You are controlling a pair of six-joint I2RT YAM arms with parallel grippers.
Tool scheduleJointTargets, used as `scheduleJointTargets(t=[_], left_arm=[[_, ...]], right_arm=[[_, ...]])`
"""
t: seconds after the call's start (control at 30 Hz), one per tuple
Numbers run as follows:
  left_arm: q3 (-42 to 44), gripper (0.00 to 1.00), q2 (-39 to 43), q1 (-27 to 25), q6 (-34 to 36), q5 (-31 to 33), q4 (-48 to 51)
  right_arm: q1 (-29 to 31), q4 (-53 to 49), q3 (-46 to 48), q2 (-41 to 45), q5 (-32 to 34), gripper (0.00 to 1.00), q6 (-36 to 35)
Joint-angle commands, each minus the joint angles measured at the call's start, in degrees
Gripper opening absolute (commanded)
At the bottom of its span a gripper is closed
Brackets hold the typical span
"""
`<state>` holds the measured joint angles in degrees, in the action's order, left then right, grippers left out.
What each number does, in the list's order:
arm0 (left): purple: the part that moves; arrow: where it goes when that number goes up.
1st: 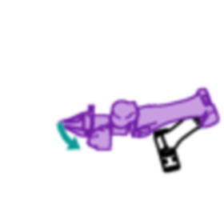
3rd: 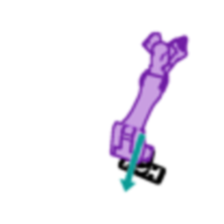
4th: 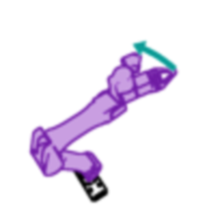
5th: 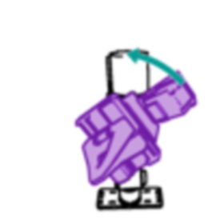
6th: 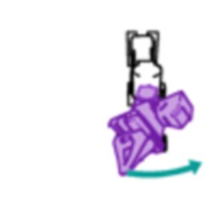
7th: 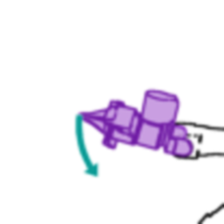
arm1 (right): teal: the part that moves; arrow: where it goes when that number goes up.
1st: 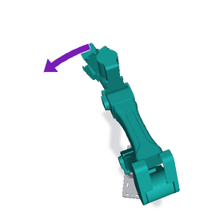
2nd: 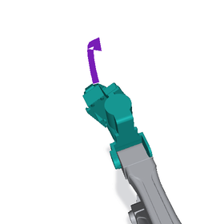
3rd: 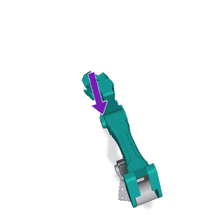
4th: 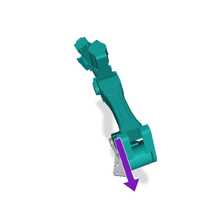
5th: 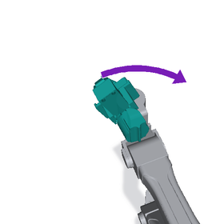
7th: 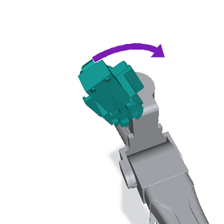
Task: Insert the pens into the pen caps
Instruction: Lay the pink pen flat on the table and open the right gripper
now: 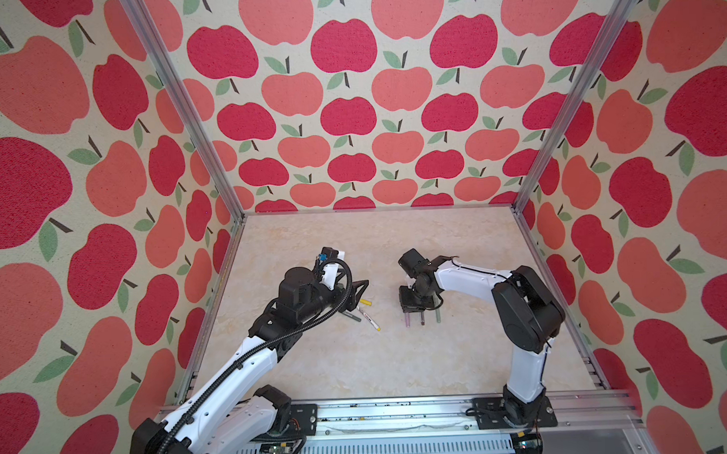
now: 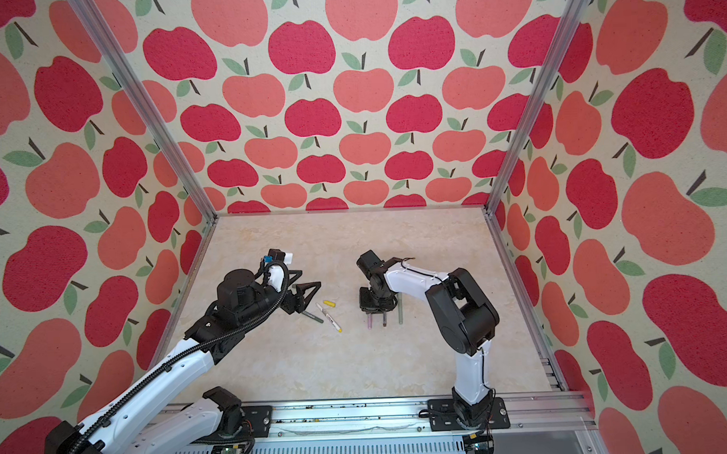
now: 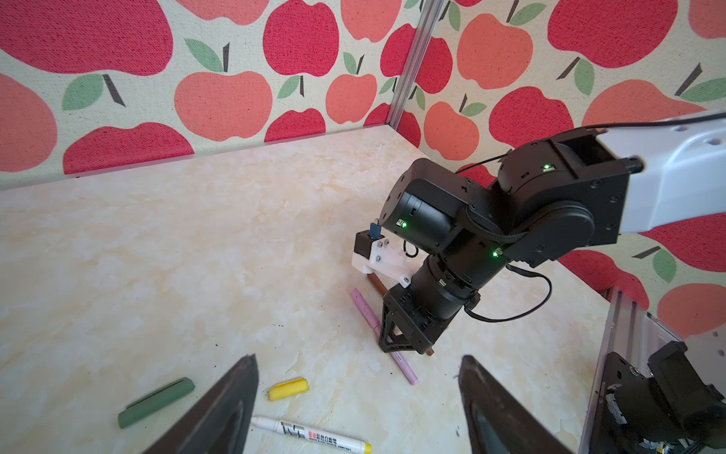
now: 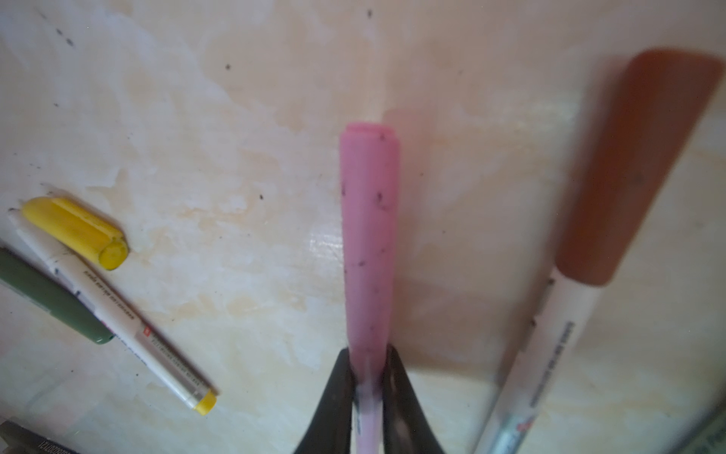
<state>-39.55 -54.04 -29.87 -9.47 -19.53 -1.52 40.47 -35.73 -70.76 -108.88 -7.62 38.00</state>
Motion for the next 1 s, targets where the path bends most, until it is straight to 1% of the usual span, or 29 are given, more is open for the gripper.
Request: scheduleJointTargets(t=[0.0,0.23,0.5,0.67,0.8,0.97], left_arm=[[0.35,0.83,0.52,0.34,-0.28,-0.68,-0.94],[0.1,0.83,0.37,0.51,-0.37,-0.77,-1.02],[-0.14,0.83,0.25,0.53,-0.46,-0.95,-0.94],[-0.09,0.83,0.25,0.6,-0.54,-0.94,-0.85],[0.0,0.83,0.35,0.61,-0.63,-0.87,-0.94],[0.09,0.83,0.52,0.6,-0.63,-0.8,-0.94]], right_arm=[[-0.65,-0.89,-0.5,-2.29,1.3,0.17,0.1],[-1.14,-0.62,-0.56,-2.48,1.6,0.17,0.11],[-1.35,-0.51,-0.68,-2.85,1.46,0.23,-0.11],[-1.42,-0.28,-0.43,-2.83,1.38,0.25,-0.11],[-1.49,-0.18,-0.09,-2.74,1.65,0.25,0.15],[-1.61,0.17,0.42,-2.65,1.9,0.22,0.83]])
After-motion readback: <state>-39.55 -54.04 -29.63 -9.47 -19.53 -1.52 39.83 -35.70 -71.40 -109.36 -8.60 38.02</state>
